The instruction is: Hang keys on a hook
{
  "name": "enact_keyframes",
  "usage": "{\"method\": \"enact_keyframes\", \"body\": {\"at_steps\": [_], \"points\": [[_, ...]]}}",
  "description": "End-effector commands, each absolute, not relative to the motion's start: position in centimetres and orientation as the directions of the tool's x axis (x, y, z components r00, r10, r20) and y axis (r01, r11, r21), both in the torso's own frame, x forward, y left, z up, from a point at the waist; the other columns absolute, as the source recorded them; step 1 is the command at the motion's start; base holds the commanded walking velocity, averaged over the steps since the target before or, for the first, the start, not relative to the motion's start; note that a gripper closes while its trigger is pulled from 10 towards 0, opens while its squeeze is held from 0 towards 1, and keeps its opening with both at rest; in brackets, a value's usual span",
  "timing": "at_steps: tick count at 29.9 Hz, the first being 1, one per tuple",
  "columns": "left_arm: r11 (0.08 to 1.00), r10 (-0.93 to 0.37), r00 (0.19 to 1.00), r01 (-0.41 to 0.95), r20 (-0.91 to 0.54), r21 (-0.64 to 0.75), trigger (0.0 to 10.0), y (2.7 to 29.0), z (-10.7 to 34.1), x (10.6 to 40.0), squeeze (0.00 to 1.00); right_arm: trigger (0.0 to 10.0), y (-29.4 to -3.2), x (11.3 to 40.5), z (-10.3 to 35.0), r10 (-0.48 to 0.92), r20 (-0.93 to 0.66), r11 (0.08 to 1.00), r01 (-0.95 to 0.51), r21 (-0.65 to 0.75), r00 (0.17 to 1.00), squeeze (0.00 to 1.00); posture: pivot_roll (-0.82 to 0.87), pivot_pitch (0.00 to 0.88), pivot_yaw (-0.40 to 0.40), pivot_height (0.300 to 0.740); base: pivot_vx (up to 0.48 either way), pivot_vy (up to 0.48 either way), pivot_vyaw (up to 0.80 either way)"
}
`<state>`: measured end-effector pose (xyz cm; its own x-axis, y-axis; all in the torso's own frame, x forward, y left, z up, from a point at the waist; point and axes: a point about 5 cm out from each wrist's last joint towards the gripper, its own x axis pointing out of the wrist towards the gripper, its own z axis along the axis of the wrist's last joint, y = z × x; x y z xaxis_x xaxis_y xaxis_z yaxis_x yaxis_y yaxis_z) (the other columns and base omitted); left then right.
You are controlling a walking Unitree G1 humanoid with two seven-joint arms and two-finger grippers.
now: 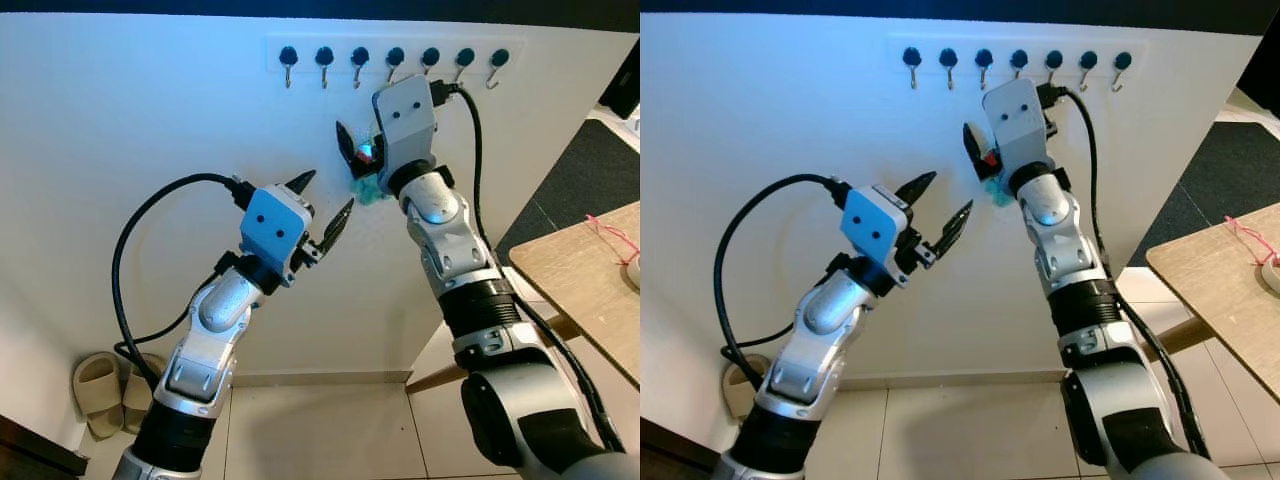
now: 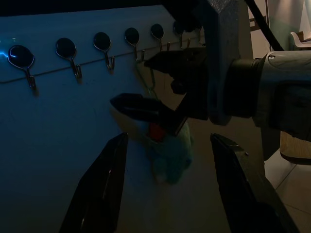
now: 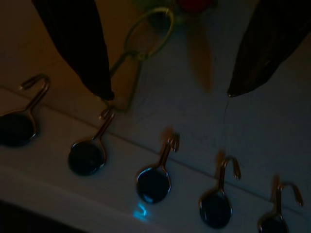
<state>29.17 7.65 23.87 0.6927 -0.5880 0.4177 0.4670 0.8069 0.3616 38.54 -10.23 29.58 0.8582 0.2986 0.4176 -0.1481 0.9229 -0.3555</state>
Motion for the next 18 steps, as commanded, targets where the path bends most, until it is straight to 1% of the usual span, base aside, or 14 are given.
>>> {"method": "enact_keyframes", "body": {"at_steps": [1,2,5,7,11,13,14,15,16,17,18], "points": [[0.813,-0.578,0.708,0.455,0.406,0.364,10.0,8.1,23.4,29.3,0.00,10.0,-10.2,38.1,29.1,0.301,0.433,0.921,-0.142,-0.363,0.850,0.00,0.06,0.108,-0.048,0.740,0.000,0.000,0.00],[0.813,-0.578,0.708,0.455,0.406,0.364,10.0,8.1,23.4,29.3,0.00,10.0,-10.2,38.1,29.1,0.301,0.433,0.921,-0.142,-0.363,0.850,0.00,0.06,0.108,-0.048,0.740,0.000,0.000,0.00],[0.827,-0.553,0.746,0.435,0.371,0.357,10.0,9.2,21.8,29.1,0.00,10.0,-10.9,36.8,26.6,0.280,0.433,0.928,-0.125,-0.352,0.857,0.00,0.06,0.111,-0.050,0.740,0.000,0.000,0.00],[0.830,-0.547,0.755,0.431,0.361,0.354,10.0,9.4,21.4,29.1,0.00,10.0,-11.1,36.5,26.1,0.271,0.431,0.930,-0.118,-0.348,0.861,0.00,0.06,0.112,-0.050,0.740,0.000,0.000,0.00],[0.898,-0.412,0.874,0.343,0.258,0.275,10.0,12.8,17.1,28.7,0.00,10.0,-12.9,33.5,20.8,0.183,0.417,0.952,-0.056,-0.300,0.890,0.00,0.06,0.116,-0.044,0.740,0.000,0.000,0.00],[0.934,-0.318,0.930,0.274,0.182,0.231,10.0,14.5,14.8,28.7,0.00,10.0,-13.6,32.5,18.2,0.145,0.374,0.963,-0.043,-0.267,0.916,0.00,0.05,0.116,-0.039,0.740,0.000,0.000,0.00],[0.955,-0.253,0.962,0.233,0.101,0.182,10.0,15.4,12.9,28.8,0.00,10.0,-14.3,32.2,16.1,0.106,0.313,0.974,-0.035,-0.225,0.944,0.00,0.05,0.113,-0.038,0.740,0.000,0.000,0.00],[0.968,-0.212,0.976,0.203,0.043,0.150,10.0,16.1,11.6,28.7,0.00,10.0,-14.7,31.9,14.7,0.080,0.268,0.980,-0.027,-0.195,0.960,0.00,0.05,0.113,-0.038,0.740,0.000,0.000,0.00],[0.986,-0.140,0.987,0.147,-0.075,0.083,10.0,17.2,8.9,28.4,0.00,10.0,-15.6,31.6,11.8,0.032,0.158,0.991,-0.011,-0.131,0.987,0.00,0.05,0.110,-0.036,0.740,0.000,0.000,0.00],[0.994,-0.095,0.983,0.103,-0.157,0.041,10.0,17.9,7.1,28.0,0.00,10.0,-16.2,31.2,9.8,0.001,0.079,0.996,0.005,-0.086,0.997,0.00,0.05,0.110,-0.036,0.740,0.000,0.000,0.00],[0.994,-0.095,0.983,0.103,-0.157,0.041,10.0,17.9,7.1,28.0,0.00,10.0,-16.2,31.2,9.8,0.001,0.079,0.996,0.005,-0.086,0.997,0.00,0.05,0.110,-0.036,0.740,0.000,0.000,0.00]]}}
